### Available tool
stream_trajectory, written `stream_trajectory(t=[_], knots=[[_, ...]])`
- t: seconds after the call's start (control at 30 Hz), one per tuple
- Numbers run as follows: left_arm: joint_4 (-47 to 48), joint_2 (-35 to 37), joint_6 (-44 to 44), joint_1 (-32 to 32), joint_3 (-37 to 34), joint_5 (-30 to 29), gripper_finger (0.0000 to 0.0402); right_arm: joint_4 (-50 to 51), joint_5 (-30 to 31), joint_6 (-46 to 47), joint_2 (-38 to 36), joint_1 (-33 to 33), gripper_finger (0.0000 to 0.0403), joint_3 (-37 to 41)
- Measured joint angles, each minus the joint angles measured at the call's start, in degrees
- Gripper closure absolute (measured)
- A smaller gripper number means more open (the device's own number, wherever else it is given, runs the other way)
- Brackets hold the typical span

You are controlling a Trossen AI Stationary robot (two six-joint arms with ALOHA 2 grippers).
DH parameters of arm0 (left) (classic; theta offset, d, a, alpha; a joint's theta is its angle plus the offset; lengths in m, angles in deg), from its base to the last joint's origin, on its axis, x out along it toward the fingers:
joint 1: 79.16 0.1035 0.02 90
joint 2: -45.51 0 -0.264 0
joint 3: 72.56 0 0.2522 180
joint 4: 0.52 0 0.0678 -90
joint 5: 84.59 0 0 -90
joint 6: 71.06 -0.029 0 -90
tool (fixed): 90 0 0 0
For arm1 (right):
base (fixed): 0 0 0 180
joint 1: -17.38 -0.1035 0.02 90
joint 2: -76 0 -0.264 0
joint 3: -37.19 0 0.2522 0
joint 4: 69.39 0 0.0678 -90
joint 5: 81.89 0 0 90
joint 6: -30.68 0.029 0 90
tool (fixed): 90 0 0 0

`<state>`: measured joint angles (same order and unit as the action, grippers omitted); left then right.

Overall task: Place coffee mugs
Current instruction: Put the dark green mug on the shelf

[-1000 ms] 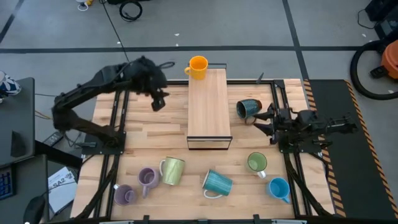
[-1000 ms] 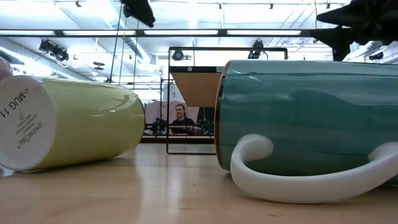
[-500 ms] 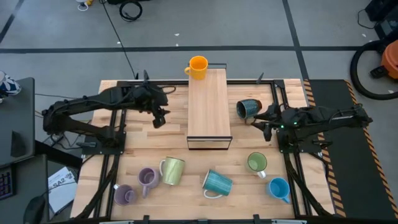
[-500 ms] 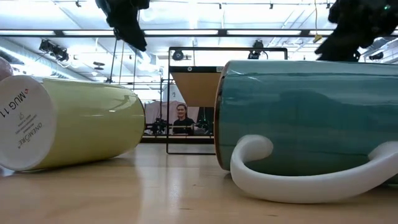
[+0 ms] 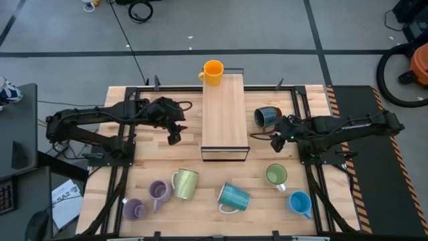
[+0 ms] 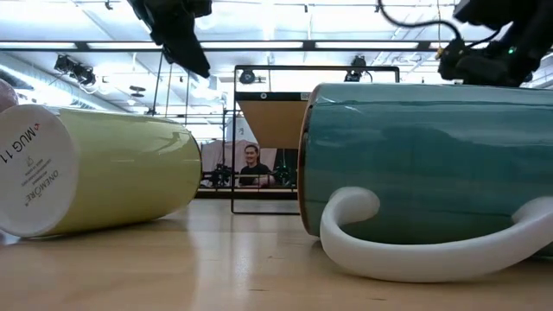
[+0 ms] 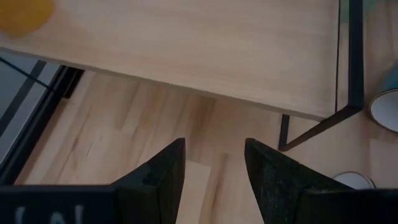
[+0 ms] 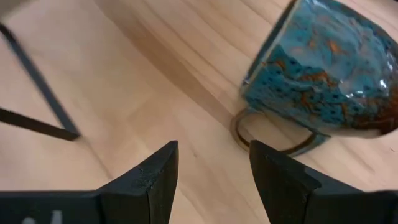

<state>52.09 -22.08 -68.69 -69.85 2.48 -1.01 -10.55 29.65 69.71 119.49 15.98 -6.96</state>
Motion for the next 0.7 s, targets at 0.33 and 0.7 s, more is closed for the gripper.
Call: stream_trajectory(t=[0.33,0.7], knots=[[-0.40,0.00,0.00,-0.32,0.00,-0.04,0.0230,-0.25,-0.17,-0.13,8.41,3.71,0.0200,0.02],[-0.64,0.00,-0.02,-0.30,0.00,-0.02,0.0230,-4.43,-0.63,-2.59,17.30,6.44,0.0199,0.04]])
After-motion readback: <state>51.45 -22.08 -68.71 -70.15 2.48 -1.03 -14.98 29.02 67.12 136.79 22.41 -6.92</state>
